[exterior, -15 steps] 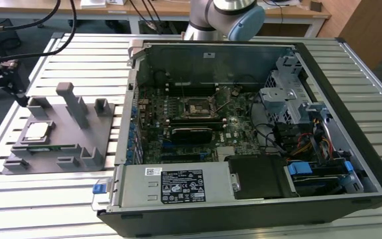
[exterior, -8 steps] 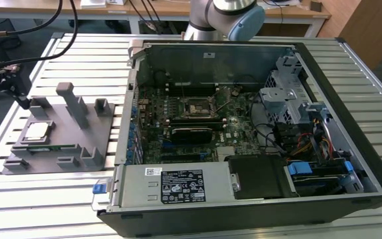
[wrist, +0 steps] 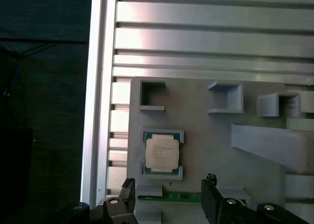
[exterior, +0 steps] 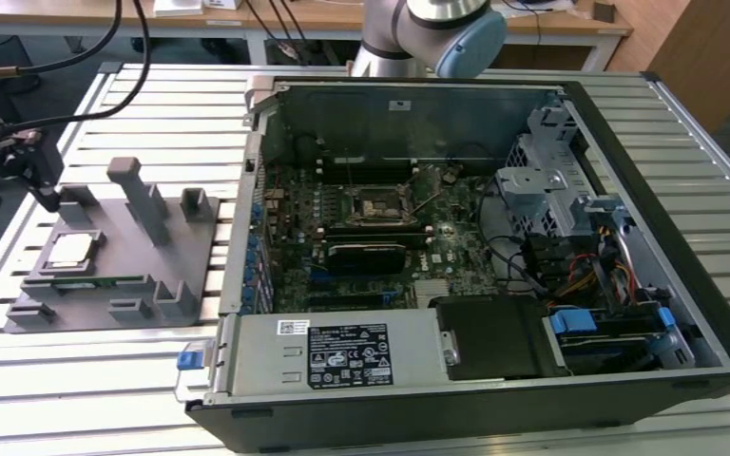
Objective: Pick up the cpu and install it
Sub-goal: 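Pick up the cpu and move it towards the insertion slot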
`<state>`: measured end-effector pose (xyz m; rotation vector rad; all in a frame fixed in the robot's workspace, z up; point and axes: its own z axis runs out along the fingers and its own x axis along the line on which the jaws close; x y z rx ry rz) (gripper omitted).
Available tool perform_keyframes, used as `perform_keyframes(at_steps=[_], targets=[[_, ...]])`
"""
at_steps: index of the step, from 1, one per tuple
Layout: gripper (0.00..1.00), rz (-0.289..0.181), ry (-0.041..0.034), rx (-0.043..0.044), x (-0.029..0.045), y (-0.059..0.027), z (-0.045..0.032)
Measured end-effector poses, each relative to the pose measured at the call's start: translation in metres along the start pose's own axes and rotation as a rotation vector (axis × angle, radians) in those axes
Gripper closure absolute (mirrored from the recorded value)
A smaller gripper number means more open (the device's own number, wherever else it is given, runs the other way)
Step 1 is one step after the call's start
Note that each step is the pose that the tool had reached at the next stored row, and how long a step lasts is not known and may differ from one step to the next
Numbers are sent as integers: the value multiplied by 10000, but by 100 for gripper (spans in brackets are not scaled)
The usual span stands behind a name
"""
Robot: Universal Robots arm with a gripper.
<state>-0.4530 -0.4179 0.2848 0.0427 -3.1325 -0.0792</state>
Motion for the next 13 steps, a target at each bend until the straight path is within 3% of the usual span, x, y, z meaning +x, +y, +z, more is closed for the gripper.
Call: perform_keyframes(at_steps=[13], targets=[[36,0,-1,0,0,-3,62]])
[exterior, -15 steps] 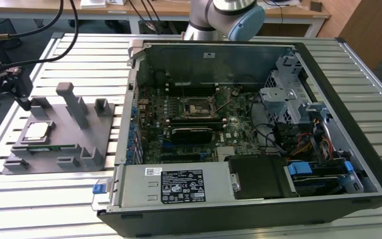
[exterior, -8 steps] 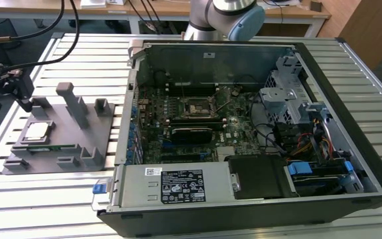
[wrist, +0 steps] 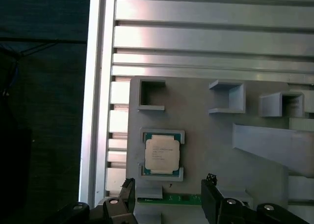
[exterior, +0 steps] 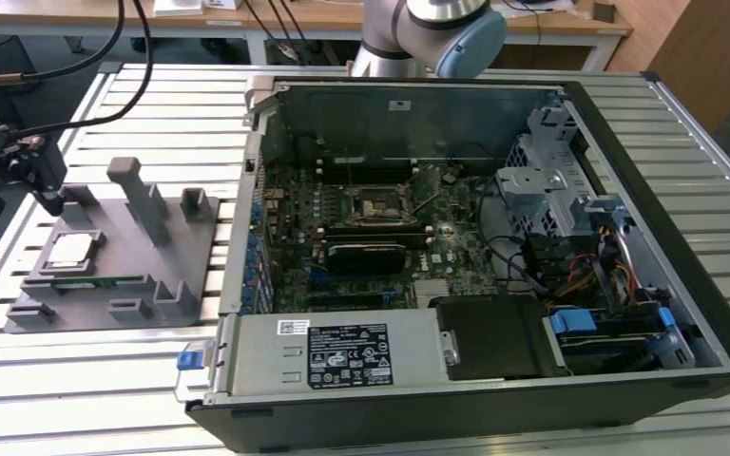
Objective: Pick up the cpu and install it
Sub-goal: 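Pick up the cpu and move it towards the insertion slot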
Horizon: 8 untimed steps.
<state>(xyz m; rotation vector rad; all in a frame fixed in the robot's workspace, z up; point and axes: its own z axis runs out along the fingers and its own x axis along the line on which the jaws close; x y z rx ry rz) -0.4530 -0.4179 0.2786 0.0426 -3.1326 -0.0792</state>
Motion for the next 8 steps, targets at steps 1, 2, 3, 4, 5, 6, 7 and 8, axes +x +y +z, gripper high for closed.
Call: perform_keyframes(at_steps=[1,2,3,4,5,6,7,8], targets=[[36,0,0,0,0,0,3],[36,0,0,0,0,0,7],[36,0,0,0,0,-1,11],[36,0,1,0,0,-1,15],[36,0,0,0,0,-1,20],[36,0,1,0,0,-1,25],[36,0,1,0,0,-2,30],[36,0,1,0,0,-2,36]])
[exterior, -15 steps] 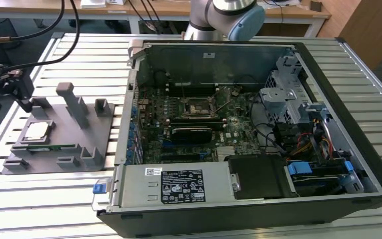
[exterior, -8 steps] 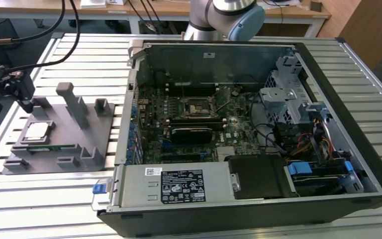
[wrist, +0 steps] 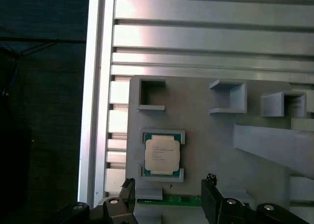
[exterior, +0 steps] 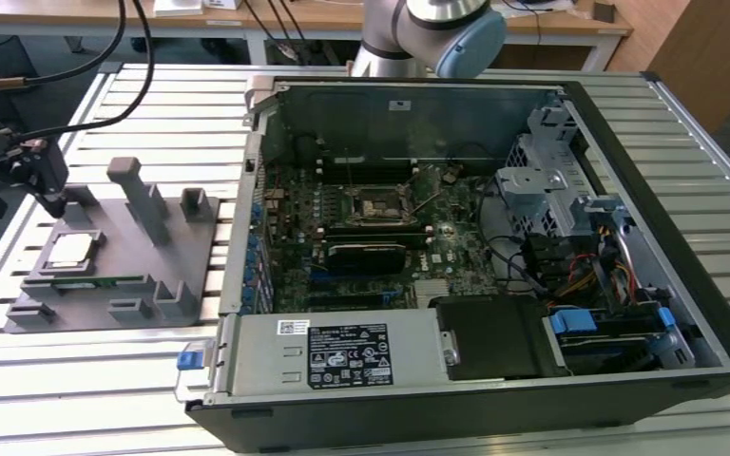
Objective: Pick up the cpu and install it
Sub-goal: 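Pick up the cpu and move it towards the insertion slot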
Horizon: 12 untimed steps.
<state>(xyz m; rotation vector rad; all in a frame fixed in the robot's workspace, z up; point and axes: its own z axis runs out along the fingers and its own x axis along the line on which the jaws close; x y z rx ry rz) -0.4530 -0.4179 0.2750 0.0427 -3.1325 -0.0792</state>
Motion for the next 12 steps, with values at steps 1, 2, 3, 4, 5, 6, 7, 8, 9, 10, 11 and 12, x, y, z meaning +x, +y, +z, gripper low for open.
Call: perform_keyframes(at_steps=[1,2,3,4,5,6,7,8,9,10,11,12], targets=[[36,1,-1,0,0,0,6],[36,0,0,0,0,-1,12],[36,0,0,0,0,-1,18],[36,0,0,0,0,-1,25],[36,0,0,0,0,-1,31],[36,0,0,0,0,-2,38],[36,0,0,0,0,-2,44],[36,0,0,0,0,-3,52],[36,1,-1,1,0,-3,62],[36,0,0,3,0,-4,74],[36,1,1,10,-1,-4,85],[36,1,1,19,-1,-5,100]])
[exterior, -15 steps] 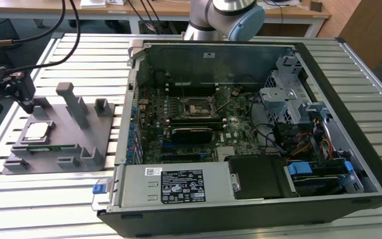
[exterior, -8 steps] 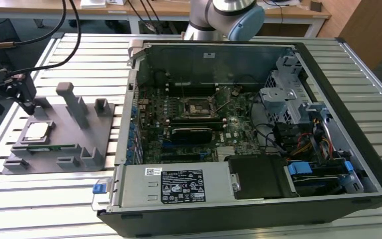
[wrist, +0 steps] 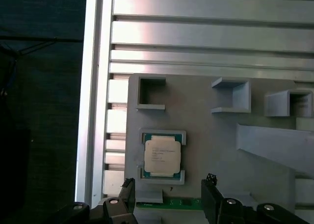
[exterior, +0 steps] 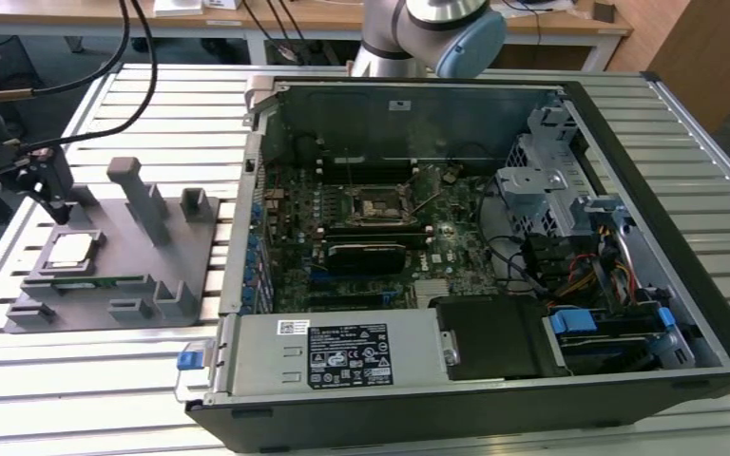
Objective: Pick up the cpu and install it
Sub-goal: 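Pick up the cpu and move it towards the insertion slot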
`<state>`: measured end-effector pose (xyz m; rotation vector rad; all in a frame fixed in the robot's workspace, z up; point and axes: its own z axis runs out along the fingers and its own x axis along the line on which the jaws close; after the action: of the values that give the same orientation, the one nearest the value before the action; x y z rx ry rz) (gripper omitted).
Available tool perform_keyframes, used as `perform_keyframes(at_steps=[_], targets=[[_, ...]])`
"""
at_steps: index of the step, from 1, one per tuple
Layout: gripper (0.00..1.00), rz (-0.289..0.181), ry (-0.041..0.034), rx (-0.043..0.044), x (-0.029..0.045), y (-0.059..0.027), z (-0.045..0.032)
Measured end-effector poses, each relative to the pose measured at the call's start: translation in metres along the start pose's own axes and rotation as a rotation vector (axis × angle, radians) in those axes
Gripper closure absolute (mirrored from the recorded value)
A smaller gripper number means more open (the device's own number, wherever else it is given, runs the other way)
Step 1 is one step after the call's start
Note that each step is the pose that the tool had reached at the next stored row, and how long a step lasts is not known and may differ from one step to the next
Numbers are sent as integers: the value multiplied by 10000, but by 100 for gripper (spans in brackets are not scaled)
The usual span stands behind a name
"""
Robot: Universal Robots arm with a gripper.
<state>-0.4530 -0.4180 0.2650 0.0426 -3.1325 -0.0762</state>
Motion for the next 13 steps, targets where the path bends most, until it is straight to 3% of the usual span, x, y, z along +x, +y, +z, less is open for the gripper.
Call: perform_keyframes(at_steps=[13], targets=[[36,-18,1,2,11,-8,161]])
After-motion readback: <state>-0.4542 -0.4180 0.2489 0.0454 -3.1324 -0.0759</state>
